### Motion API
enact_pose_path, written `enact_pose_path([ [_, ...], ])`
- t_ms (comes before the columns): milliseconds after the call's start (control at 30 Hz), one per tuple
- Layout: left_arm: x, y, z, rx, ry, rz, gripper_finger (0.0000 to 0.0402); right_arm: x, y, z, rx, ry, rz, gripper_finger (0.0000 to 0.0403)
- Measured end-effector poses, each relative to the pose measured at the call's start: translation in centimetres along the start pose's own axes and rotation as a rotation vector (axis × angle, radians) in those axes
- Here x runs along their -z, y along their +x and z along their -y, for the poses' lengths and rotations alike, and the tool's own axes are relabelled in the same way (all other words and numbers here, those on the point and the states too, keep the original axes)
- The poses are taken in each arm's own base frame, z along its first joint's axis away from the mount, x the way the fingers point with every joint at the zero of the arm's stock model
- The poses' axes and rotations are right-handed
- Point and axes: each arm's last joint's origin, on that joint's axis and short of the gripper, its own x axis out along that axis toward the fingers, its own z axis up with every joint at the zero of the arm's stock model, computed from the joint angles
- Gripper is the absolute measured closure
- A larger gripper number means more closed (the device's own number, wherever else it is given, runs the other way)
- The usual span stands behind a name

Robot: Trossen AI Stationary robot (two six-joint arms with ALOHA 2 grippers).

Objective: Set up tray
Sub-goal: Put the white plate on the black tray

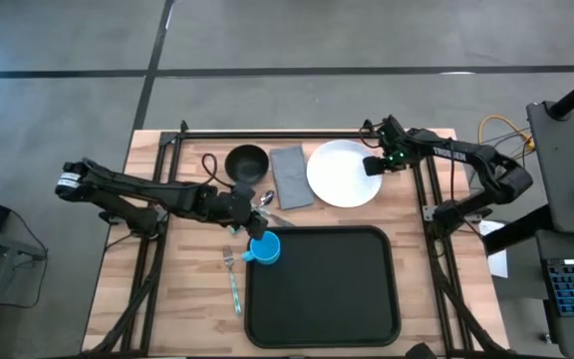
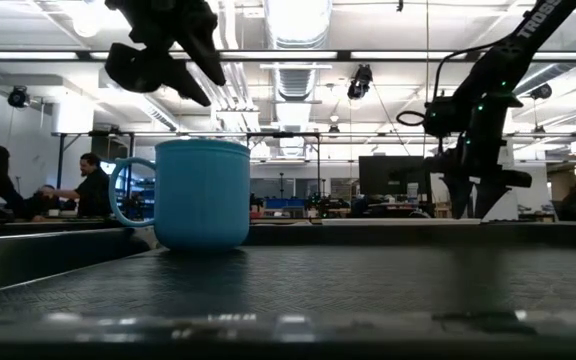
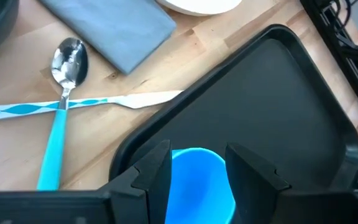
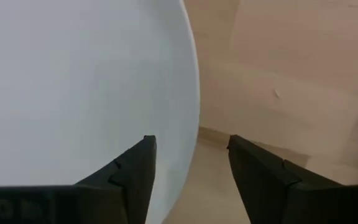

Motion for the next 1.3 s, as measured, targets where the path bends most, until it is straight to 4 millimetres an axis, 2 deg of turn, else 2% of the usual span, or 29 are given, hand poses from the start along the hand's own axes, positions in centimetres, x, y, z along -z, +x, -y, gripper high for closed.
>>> enact_pose_path([
  [333,0.3,0.4,-0.5,-0.035,-0.002,0.016,0.0271,0.5,1.2,-1.0,0.030,0.036,-0.046,0.0302],
  [700,0.4,0.4,-0.6,-0.035,0.011,0.015,0.0271,0.3,1.2,-1.1,0.032,0.056,-0.036,0.0378],
  [933,0.7,0.7,-0.8,-0.046,0.019,0.005,0.0271,0.3,1.1,-1.2,-0.005,0.054,-0.051,0.0393],
  [1067,0.9,0.6,-0.7,-0.043,0.023,0.002,0.0271,0.8,-0.2,-1.5,-0.045,0.053,-0.038,0.0394],
  [1300,0.8,0.6,-0.7,-0.038,0.022,0.005,0.0271,2.2,-5.4,-1.3,-0.187,0.106,0.077,0.0395],
])
